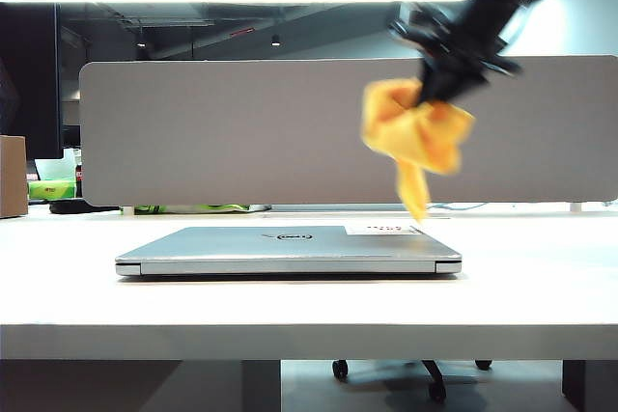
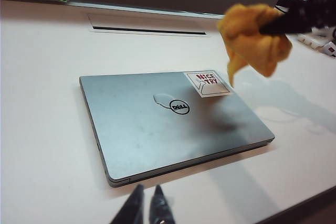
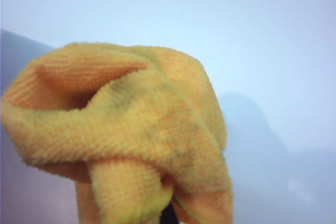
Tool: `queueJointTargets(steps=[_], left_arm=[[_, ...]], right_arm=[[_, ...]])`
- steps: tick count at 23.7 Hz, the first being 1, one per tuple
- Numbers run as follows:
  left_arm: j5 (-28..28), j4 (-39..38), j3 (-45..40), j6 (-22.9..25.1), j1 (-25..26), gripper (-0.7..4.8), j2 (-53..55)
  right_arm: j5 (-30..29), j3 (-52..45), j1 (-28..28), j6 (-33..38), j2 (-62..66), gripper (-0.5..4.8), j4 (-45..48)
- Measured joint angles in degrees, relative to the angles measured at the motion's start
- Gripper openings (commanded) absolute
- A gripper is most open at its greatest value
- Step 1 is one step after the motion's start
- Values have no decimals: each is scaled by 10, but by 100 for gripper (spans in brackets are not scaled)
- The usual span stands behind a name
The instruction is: Pick up the rag and use it to wipe the water off the lid of the laptop on the table.
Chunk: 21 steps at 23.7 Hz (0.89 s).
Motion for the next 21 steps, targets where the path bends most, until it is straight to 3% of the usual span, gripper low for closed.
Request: queueJointTargets(steps=[3, 7, 12, 17, 19, 21], left_arm=[[0, 0, 0, 0, 0, 21, 0], [0, 0, 0, 0, 0, 21, 0], [0, 0, 0, 0, 0, 21, 0], [0, 0, 0, 0, 0, 21, 0], [0, 0, 0, 0, 0, 21, 0], [0, 0, 0, 0, 0, 21, 0]], right_arm=[[0, 29, 55, 41, 12, -9, 97], [7, 83, 106, 64, 89, -9, 144], [21, 132, 170, 66, 218, -9, 142], [34, 132, 193, 64, 273, -9, 109], [63, 138, 193, 33, 274, -8, 83], [145, 139, 191, -14, 264, -8, 37]])
